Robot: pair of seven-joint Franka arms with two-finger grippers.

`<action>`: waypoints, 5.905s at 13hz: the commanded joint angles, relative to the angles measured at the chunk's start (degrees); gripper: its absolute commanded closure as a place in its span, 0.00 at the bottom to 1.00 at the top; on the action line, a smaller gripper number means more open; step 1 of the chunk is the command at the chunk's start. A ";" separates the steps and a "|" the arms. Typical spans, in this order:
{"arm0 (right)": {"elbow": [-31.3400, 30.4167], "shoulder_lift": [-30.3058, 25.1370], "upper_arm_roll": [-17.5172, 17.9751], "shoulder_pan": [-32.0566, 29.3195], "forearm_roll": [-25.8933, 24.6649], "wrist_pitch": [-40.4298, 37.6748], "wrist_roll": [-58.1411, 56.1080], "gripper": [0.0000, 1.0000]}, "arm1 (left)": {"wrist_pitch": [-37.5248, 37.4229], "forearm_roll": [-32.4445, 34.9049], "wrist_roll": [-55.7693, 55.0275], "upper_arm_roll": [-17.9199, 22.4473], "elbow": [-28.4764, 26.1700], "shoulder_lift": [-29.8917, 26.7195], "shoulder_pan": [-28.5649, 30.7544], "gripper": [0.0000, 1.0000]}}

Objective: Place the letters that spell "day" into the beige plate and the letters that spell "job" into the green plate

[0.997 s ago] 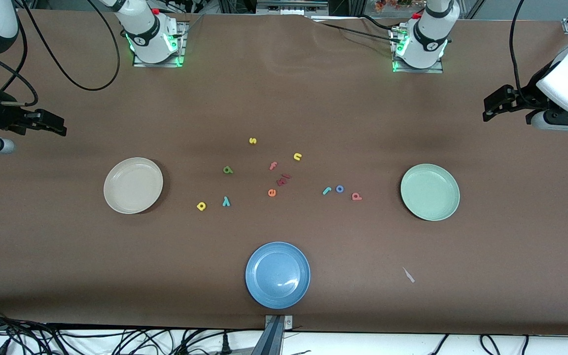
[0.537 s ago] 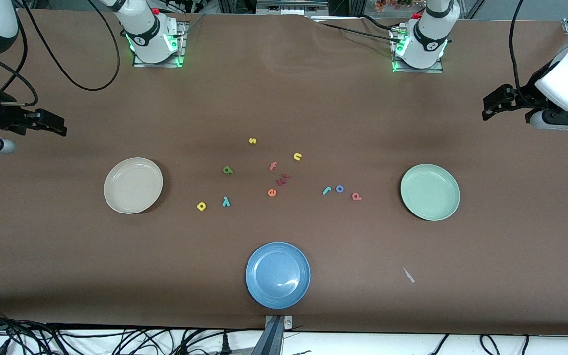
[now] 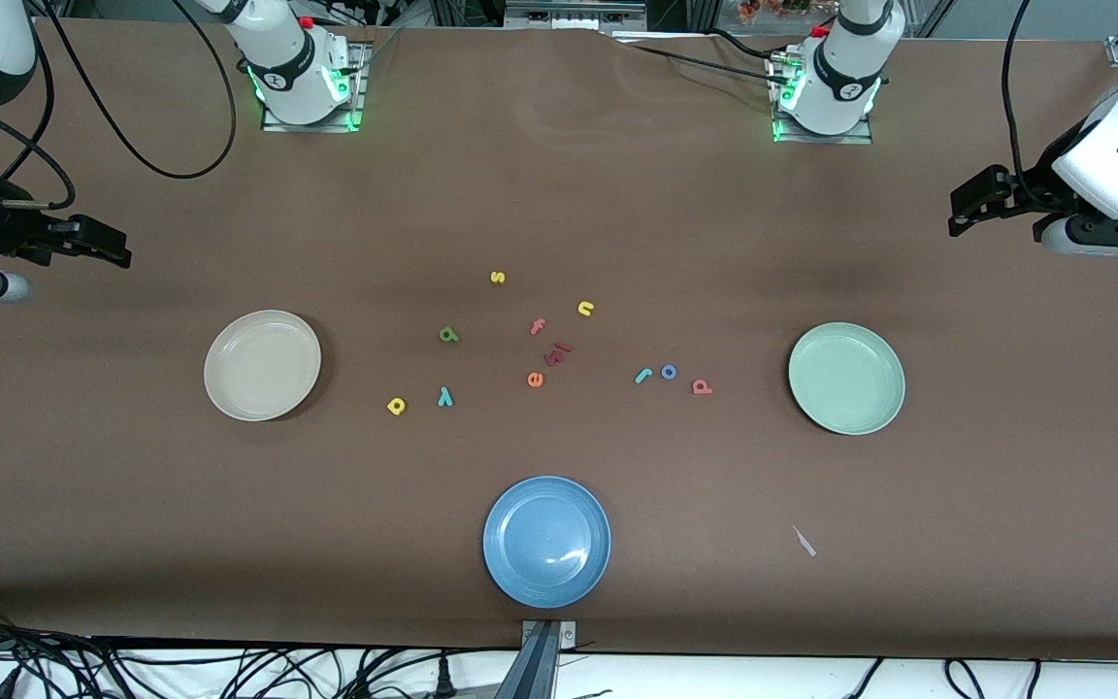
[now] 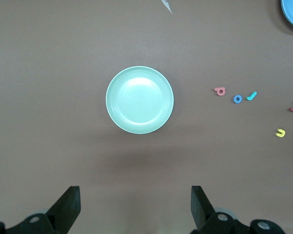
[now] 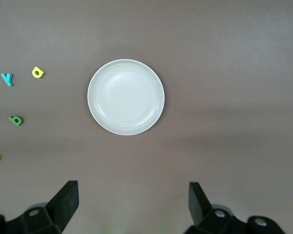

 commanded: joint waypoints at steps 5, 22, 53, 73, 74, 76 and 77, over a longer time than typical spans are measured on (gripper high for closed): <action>1.41 2.53 0.37 0.46 2.05 -1.12 -1.41 0.00 | -0.70 -0.30 0.91 -0.23 0.34 1.65 -0.36 0.00; 1.59 28.89 5.21 19.00 -0.99 30.93 9.49 0.00 | 16.07 -1.35 -39.73 -1.11 8.87 30.82 -18.20 0.00; -0.08 38.93 6.17 17.07 -2.60 47.92 -21.19 0.47 | 41.41 -6.19 -66.68 -0.67 -1.50 43.84 -18.12 0.39; -10.07 21.63 -1.64 16.55 0.48 31.30 -16.18 0.76 | 27.07 -1.35 -28.05 -0.76 -1.68 35.40 -1.44 1.00; -12.97 20.05 -2.61 16.55 0.04 32.96 -16.70 0.76 | 27.16 -1.35 -25.13 -0.76 -2.20 36.36 -0.20 1.00; -20.95 16.97 -4.37 16.55 0.04 40.58 -16.79 0.76 | 27.25 -1.35 -21.95 -0.76 -3.26 36.98 1.04 0.97; -25.09 16.17 -5.42 16.55 -0.05 46.28 -16.79 0.76 | 27.24 -1.44 -21.85 -0.76 -3.17 36.98 1.04 0.50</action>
